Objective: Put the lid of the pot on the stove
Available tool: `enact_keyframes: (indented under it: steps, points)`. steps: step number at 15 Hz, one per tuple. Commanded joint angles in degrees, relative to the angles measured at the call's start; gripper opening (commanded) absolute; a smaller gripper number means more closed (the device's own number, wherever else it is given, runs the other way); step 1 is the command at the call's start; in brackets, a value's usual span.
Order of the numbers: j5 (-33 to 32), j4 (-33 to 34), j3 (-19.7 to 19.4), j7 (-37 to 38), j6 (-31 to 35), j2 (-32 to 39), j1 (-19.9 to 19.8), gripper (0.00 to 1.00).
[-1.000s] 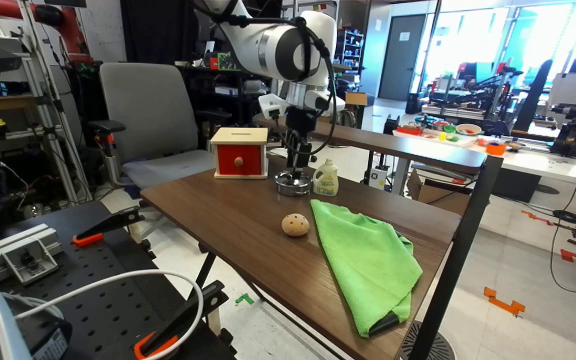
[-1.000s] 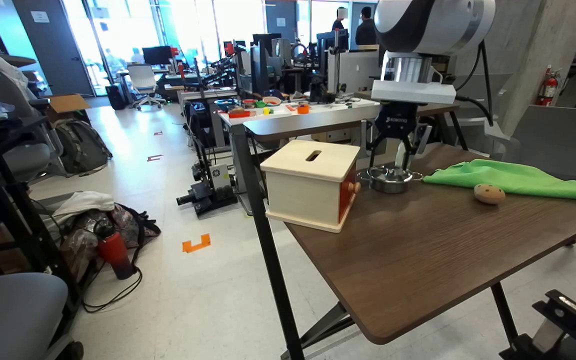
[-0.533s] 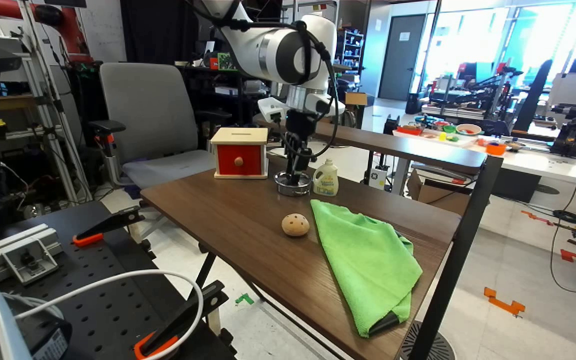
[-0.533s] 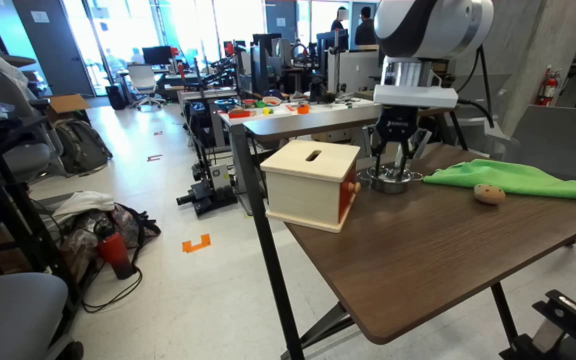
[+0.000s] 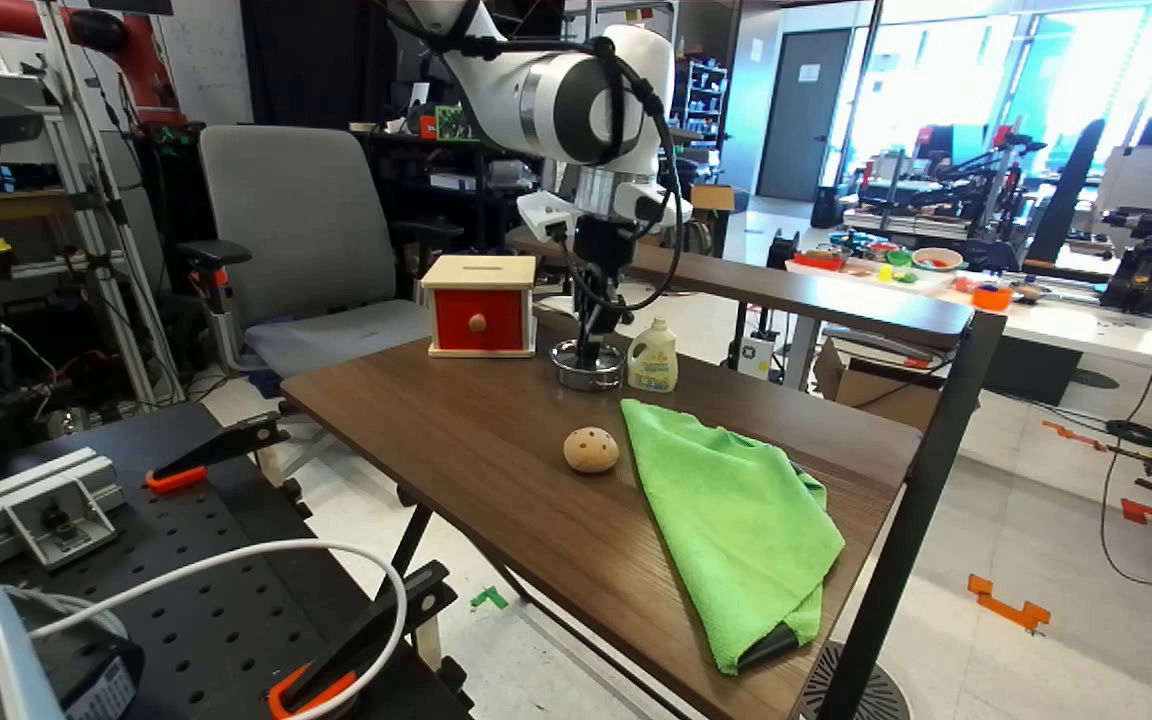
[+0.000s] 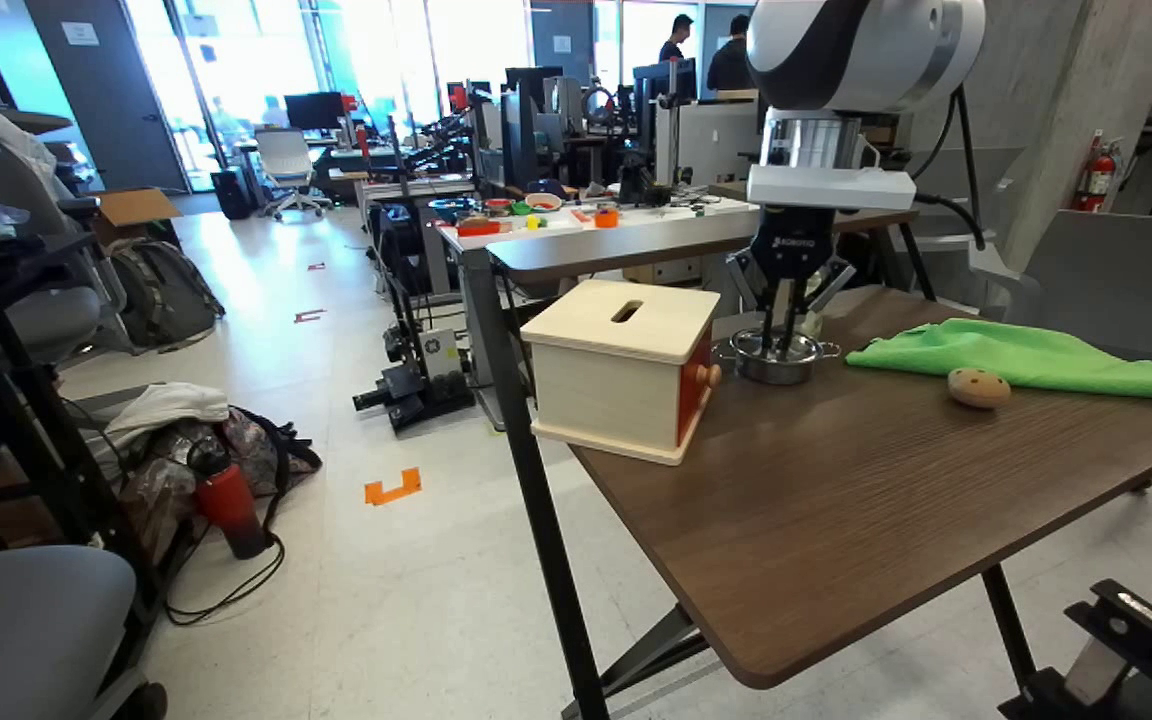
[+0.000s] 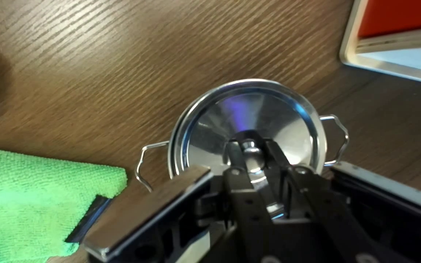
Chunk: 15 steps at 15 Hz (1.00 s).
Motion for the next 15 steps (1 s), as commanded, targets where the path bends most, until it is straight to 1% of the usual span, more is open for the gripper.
enact_keyframes:
  steps: [1, 4, 6, 10, 12, 13, 15]
  points:
    - [-1.42, 1.37, -0.91, -0.87, -1.4, 0.61, 0.96, 0.05]
    - [-2.21, 0.33, -1.16, -1.42, -1.31, -0.68, 1.51, 0.05]
    - [-4.09, -0.7, -1.77, -1.3, -2.31, -2.09, 2.44, 0.05]
    - [-8.15, -5.06, -2.1, -2.99, -2.95, -7.52, 3.8, 0.05]
    - [-10.1, -9.92, -2.09, -4.41, -2.61, -12.07, 4.07, 0.05]
    - [-10.58, -13.89, -1.81, -5.25, -1.66, -15.17, 3.85, 0.05]
    - [-11.03, -19.63, -1.26, -6.74, -1.37, -20.16, 3.42, 0.05]
